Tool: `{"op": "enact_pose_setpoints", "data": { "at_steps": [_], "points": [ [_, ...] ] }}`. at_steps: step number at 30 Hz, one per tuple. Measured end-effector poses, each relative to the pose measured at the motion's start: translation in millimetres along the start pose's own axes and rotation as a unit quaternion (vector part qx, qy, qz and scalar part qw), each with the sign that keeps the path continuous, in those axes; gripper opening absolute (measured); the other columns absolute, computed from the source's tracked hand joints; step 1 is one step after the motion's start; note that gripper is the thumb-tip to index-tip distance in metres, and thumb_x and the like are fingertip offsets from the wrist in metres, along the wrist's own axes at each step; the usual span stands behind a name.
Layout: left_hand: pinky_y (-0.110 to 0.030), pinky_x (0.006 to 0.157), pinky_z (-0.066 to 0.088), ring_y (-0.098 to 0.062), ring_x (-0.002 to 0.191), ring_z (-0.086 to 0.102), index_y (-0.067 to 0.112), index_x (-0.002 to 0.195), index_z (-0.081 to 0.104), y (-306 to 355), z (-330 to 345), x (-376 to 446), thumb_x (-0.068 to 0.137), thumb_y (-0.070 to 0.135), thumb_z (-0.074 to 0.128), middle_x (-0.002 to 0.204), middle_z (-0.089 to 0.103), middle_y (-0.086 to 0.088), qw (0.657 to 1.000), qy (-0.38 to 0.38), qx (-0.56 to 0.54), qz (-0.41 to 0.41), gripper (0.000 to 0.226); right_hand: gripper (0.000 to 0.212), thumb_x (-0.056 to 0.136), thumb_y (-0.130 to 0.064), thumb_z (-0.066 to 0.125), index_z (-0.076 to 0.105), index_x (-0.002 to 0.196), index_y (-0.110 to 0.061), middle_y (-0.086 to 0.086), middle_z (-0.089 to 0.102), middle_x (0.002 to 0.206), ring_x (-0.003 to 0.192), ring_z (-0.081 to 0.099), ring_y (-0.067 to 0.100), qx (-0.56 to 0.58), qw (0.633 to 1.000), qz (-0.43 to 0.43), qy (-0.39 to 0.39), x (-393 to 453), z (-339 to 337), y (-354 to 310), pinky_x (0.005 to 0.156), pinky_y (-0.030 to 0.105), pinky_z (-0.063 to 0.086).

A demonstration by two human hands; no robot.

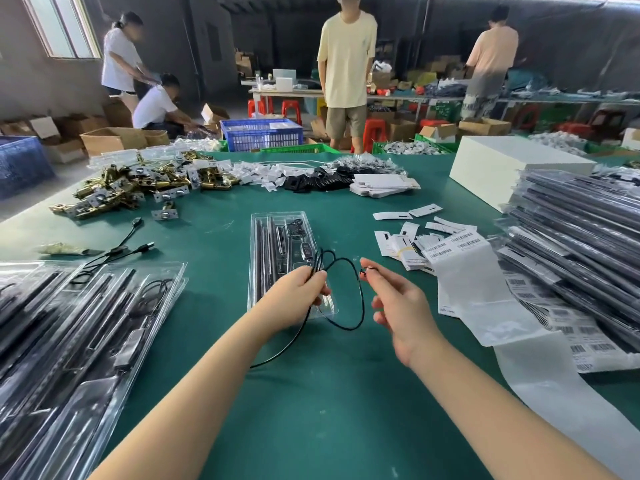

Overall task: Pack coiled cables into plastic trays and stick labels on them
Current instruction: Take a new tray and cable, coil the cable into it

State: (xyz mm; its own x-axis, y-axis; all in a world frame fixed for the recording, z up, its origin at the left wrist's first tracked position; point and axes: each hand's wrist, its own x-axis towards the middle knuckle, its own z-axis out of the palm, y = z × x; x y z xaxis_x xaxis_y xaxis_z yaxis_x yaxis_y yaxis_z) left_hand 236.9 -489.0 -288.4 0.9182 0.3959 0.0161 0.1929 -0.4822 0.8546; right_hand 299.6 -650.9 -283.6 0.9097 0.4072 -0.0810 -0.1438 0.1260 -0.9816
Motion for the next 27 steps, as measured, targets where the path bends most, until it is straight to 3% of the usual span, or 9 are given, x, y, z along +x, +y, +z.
{"op": "enact_pose_setpoints", "data": {
  "at_steps": [2,4,6,10,13,16,20,23,27],
  "points": [
    [-0.015,0.061,0.048,-0.003,0.073,0.065,0.018,0.089,0.058,-4,1,-1,0.100,0.030,0.043,0.090,0.071,0.008,0.993,-0.026,-0.108,-0.043,0.022,0.017,0.091,-0.025,0.064,0.077,0.087,-0.035,-0.025,0.071,0.084,0.054,0.053,-0.007,-0.068,0.998,0.008,0.003,0,3,5,0.055,0.011,0.040],
    [-0.028,0.079,0.056,-0.009,0.079,0.067,0.016,0.092,0.058,-9,5,-1,0.100,0.026,0.044,0.095,0.071,0.002,0.986,-0.040,-0.149,-0.058,0.019,0.017,0.092,-0.023,0.063,0.076,0.087,-0.031,-0.020,0.071,0.083,0.058,0.056,0.000,-0.067,0.997,0.035,-0.002,-1,10,9,0.052,0.014,0.045],
    [-0.036,0.092,0.052,-0.009,0.089,0.067,0.018,0.093,0.057,-8,8,1,0.099,0.028,0.045,0.101,0.068,0.001,0.993,-0.034,-0.105,-0.050,0.017,0.016,0.094,-0.017,0.062,0.075,0.088,-0.025,-0.012,0.072,0.081,0.065,0.061,0.009,0.008,0.999,0.045,-0.010,-3,19,12,0.057,0.019,0.052],
    [-0.035,0.075,0.045,-0.011,0.073,0.050,0.021,0.092,0.046,-1,10,-3,0.084,0.042,0.050,0.085,0.055,0.006,0.994,-0.105,0.006,-0.010,0.023,0.022,0.096,-0.011,0.058,0.075,0.084,-0.020,-0.007,0.073,0.079,0.076,0.063,0.012,0.130,0.989,0.059,-0.026,-1,35,7,0.065,0.020,0.051],
    [-0.030,0.075,0.044,-0.013,0.084,0.047,0.020,0.090,0.041,-2,26,-7,0.072,0.060,0.060,0.093,0.051,0.006,0.988,-0.071,0.130,0.046,0.048,0.018,0.094,-0.017,0.062,0.075,0.082,-0.025,-0.014,0.069,0.073,0.070,0.059,0.004,0.051,0.997,0.052,-0.011,3,36,8,0.069,0.023,0.046],
    [-0.035,0.088,0.040,-0.023,0.098,0.047,0.017,0.092,0.042,-12,46,-8,0.073,0.068,0.060,0.100,0.049,-0.001,0.948,0.040,0.301,0.095,0.057,0.015,0.092,-0.021,0.063,0.072,0.084,-0.029,-0.019,0.070,0.087,0.084,0.061,-0.001,-0.066,0.997,-0.005,0.044,6,25,15,0.077,0.020,0.045],
    [-0.038,0.100,0.029,-0.028,0.116,0.039,0.027,0.128,0.049,-24,68,1,0.085,0.068,0.040,0.131,0.039,-0.002,0.873,0.085,0.469,0.102,0.059,0.020,0.093,-0.018,0.058,0.072,0.090,-0.031,-0.001,0.068,0.108,0.109,0.056,0.017,-0.242,0.945,-0.135,0.173,10,4,24,0.102,0.042,0.040],
    [-0.035,0.091,0.037,-0.029,0.116,0.039,0.025,0.123,0.054,-24,59,14,0.095,0.044,0.039,0.133,0.037,-0.007,0.857,0.028,0.488,0.161,0.038,0.021,0.093,-0.014,0.058,0.073,0.093,-0.029,0.003,0.062,0.110,0.114,0.050,0.017,-0.270,0.925,-0.201,0.174,12,-11,27,0.104,0.047,0.036],
    [-0.042,0.086,0.051,-0.027,0.127,0.033,0.023,0.133,0.043,-29,17,19,0.097,0.025,0.041,0.141,0.033,-0.009,0.798,-0.099,0.534,0.261,0.036,0.021,0.091,-0.009,0.061,0.075,0.093,-0.025,0.005,0.058,0.105,0.116,0.048,0.021,-0.315,0.914,-0.216,0.138,8,-25,42,0.100,0.047,0.038]
  ]
}}
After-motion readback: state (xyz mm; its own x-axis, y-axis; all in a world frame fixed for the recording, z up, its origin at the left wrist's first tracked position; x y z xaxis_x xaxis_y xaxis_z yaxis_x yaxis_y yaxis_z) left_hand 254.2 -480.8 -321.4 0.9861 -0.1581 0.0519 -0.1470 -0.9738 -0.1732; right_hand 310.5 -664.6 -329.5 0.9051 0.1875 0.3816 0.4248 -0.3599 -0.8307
